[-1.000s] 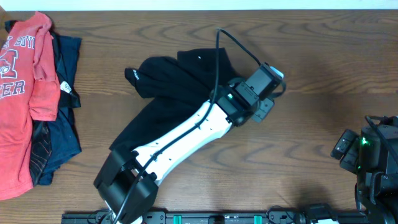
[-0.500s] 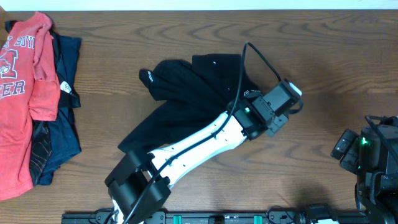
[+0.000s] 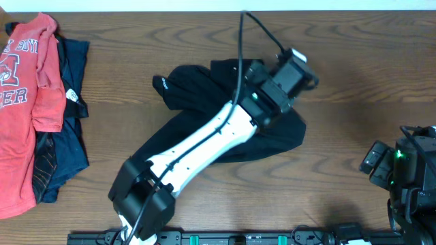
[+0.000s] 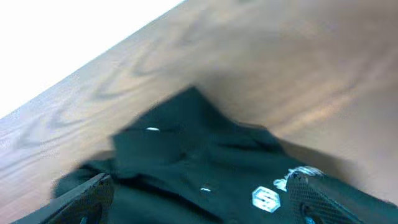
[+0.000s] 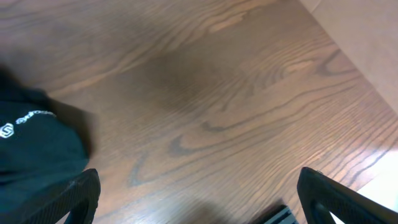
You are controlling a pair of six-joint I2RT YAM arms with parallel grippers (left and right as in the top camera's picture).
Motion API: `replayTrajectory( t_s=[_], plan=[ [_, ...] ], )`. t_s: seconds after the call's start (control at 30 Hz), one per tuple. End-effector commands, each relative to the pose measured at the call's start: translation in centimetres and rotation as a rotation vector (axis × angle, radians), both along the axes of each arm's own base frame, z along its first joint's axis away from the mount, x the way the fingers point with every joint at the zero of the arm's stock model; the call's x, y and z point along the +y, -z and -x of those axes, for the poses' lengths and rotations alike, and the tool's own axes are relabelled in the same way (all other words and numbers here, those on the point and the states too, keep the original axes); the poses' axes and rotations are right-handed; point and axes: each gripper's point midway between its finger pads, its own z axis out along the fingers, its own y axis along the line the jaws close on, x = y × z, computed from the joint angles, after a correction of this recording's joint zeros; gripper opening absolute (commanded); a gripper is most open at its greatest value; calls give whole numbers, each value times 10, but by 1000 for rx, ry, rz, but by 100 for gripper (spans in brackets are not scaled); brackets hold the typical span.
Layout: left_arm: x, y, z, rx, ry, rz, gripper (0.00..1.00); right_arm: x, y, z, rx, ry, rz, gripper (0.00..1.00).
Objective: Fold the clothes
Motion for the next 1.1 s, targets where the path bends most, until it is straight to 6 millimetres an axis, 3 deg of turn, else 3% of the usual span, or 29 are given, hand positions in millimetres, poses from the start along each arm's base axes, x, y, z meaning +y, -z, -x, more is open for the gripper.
replayTrajectory(
  t_s=[0.0,0.03,0.1,0.27,0.43,0.5,0.63,0.77,0.93,1.07],
  plan=[
    [42,-34,-23,-67,-128,-6,81,5,-2,-5,-11,3,-30,99],
    [54,-36,-26,-58,-160,-2,69,5,1,-7,1,4,-31,99],
    [78,-38,-28,-32,-230,11,64,8,8,-12,37,-5,-40,99],
    [140,-22,-20,110,-412,15,77,26,42,-34,153,-61,-102,99],
    [188,-1,-14,227,-533,-13,78,56,82,-65,254,-223,-173,99],
    [198,5,-15,263,-551,6,78,79,102,-73,316,-361,-236,99],
    [208,14,-19,361,-553,127,82,89,128,-77,418,-382,-285,99],
    [227,28,-29,445,-578,256,84,90,131,-78,430,-382,-285,99],
    [259,62,-30,569,-651,328,84,91,127,-76,417,-399,-286,99],
    [273,90,-28,648,-689,335,84,98,124,-75,410,-440,-310,99]
  ],
)
